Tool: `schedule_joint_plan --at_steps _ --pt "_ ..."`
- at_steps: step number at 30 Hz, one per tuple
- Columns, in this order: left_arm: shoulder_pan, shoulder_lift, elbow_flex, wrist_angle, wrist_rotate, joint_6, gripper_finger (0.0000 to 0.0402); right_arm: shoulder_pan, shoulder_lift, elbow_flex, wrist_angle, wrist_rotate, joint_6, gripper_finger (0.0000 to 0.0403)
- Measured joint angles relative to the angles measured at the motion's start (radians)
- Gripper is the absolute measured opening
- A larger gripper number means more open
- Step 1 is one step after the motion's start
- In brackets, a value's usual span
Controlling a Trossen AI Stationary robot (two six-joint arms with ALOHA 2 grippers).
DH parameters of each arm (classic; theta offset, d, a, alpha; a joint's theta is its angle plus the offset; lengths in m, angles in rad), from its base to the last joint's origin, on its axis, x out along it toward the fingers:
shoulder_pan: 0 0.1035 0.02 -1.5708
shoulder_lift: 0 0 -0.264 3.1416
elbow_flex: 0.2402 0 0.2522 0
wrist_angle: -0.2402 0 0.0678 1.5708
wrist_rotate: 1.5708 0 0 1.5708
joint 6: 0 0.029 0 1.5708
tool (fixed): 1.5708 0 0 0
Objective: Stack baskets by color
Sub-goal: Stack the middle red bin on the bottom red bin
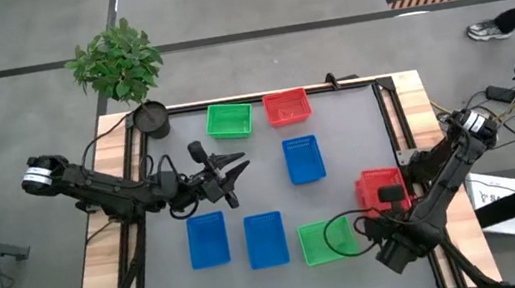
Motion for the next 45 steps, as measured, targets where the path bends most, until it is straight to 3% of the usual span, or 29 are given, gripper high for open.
schedule_joint_plan --at_steps 18,35,45 --pt "0.000 0.000 0.000 -0.001 0.000 0.000 0.0093 0.000 0.000 -0.132 0.146 -0.029 -0.037 0.0009" --pt "0.000 0.000 0.000 -0.002 0.000 0.000 0.0093 0.000 0.000 -0.206 0.172 -0.046 -0.046 0.0010" --pt "0.000 0.000 0.000 -0.002 0.000 0.000 0.0093 -0.002 0.000 -0.206 0.171 -0.045 -0.015 0.0077"
